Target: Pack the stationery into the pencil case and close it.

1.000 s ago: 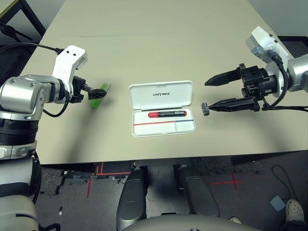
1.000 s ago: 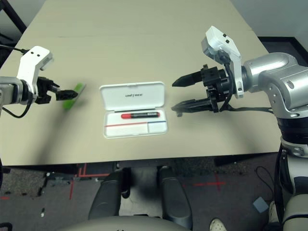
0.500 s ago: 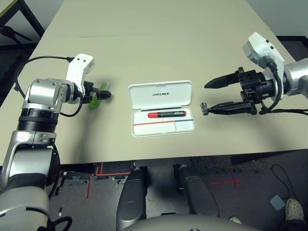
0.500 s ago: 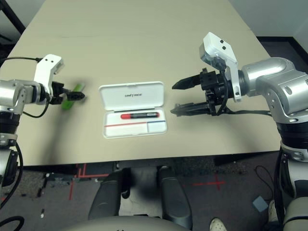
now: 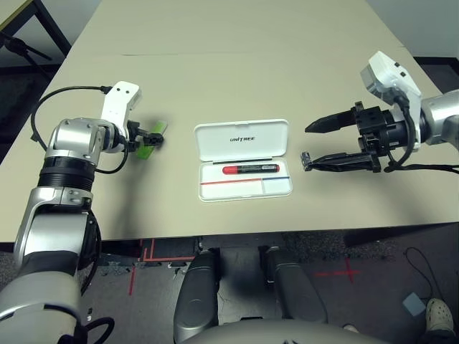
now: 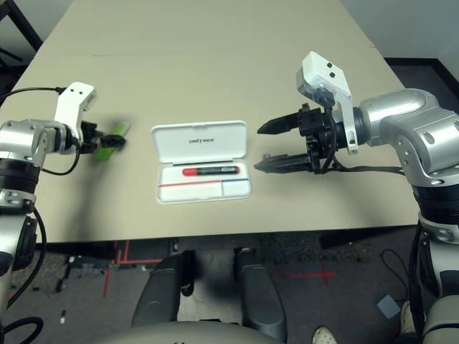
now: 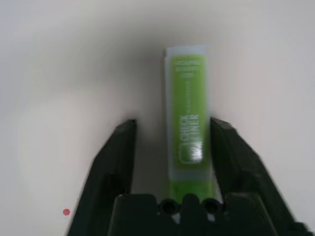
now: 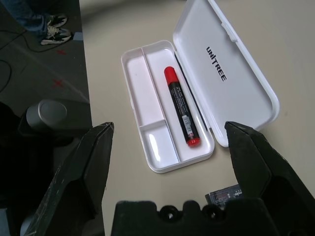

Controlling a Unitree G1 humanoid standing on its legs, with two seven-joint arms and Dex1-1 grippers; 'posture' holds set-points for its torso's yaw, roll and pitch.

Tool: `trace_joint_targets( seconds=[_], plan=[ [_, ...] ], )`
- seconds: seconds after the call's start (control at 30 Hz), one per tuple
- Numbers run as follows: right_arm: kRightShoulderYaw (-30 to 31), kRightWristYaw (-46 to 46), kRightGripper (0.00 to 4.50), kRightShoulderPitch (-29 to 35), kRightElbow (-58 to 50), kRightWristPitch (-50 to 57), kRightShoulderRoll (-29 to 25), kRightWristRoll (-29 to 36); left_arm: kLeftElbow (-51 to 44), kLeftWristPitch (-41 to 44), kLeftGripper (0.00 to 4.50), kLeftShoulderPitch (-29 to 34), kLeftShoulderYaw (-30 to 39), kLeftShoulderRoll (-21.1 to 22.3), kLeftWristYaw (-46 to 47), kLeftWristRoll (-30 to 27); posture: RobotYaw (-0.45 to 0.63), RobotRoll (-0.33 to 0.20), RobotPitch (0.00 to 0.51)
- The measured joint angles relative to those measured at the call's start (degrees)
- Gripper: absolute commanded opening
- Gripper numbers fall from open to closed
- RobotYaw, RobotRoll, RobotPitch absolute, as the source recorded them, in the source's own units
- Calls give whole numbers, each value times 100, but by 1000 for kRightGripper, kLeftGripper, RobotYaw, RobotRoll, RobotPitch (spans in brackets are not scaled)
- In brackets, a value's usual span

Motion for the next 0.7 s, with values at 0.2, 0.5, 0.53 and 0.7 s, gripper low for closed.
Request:
trace_joint_targets(
  seconds=[0.2, 0.5, 0.53, 0.7],
  plan=[
    [2, -6, 4500, -2, 5, -18, 23, -2, -604, 290, 1083, 244, -104, 196, -253, 3, -39, 0, 215],
    [25, -12, 4500, 4, 77, -165, 65, -71, -2524, 241, 1083, 1178, -226, 1516, -1454, -244, -18, 0, 216],
    [27, -4, 4500, 10, 100, -174, 59, -87, -2801, 226, 1083, 1356, -224, 1702, -1666, -348, -18, 0, 216],
    [56, 14, 4500, -9, 258, -283, 100, -162, -3964, -173, 1083, 2004, -47, 2293, -2477, -795, -2, 0, 214]
  ],
)
